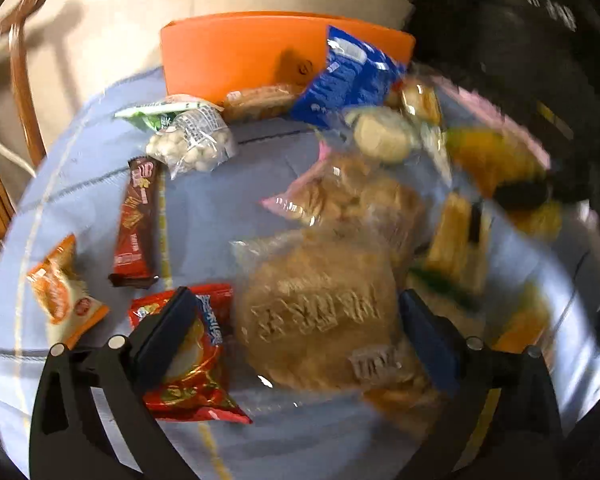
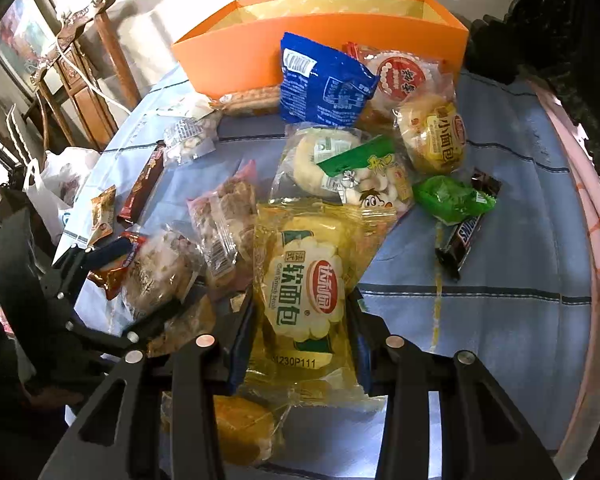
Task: Organize snacks
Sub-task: 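Grasp the round brown pastry packet with the left tool while the right tool grasps the yellow bread bag, then lift both packets over the orange box and open both tools to drop them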
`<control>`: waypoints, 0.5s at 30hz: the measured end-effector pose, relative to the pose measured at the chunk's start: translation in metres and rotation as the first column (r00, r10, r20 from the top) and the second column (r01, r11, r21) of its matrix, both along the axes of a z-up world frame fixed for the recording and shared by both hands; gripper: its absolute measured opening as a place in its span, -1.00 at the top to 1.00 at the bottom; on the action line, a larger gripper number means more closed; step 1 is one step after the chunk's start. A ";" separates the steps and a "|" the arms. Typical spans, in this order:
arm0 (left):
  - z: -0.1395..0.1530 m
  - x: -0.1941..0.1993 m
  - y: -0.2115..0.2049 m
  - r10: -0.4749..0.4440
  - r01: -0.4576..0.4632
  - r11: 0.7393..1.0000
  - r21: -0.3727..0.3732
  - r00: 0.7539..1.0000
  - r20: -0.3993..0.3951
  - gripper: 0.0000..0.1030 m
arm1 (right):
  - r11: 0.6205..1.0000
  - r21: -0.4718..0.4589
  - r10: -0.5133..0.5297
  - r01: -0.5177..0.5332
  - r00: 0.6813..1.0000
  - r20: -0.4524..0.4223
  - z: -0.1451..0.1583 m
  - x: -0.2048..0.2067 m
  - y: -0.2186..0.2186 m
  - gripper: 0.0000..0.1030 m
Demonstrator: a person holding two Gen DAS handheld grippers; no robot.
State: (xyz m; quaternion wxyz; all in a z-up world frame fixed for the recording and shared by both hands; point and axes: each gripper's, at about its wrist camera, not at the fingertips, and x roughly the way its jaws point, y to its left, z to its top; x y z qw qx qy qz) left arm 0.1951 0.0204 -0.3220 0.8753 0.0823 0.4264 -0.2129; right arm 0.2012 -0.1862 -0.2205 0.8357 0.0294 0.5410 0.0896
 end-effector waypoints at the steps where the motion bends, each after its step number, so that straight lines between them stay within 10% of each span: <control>1: -0.001 -0.003 -0.001 -0.007 0.007 1.000 0.010 1.000 0.006 -0.91 | 1.000 -0.001 -0.002 0.002 1.000 0.003 0.001 0.000 0.000 0.20; 3: 0.001 -0.004 0.003 -0.007 0.007 0.999 -0.052 1.000 -0.014 -0.43 | 1.000 -0.003 -0.012 0.012 1.000 0.003 0.001 0.000 -0.002 0.20; 15: 0.043 -0.003 0.017 -0.021 0.015 0.972 -0.236 1.000 -0.022 -0.43 | 1.000 0.013 -0.008 0.007 0.998 0.067 0.023 -0.001 0.000 0.20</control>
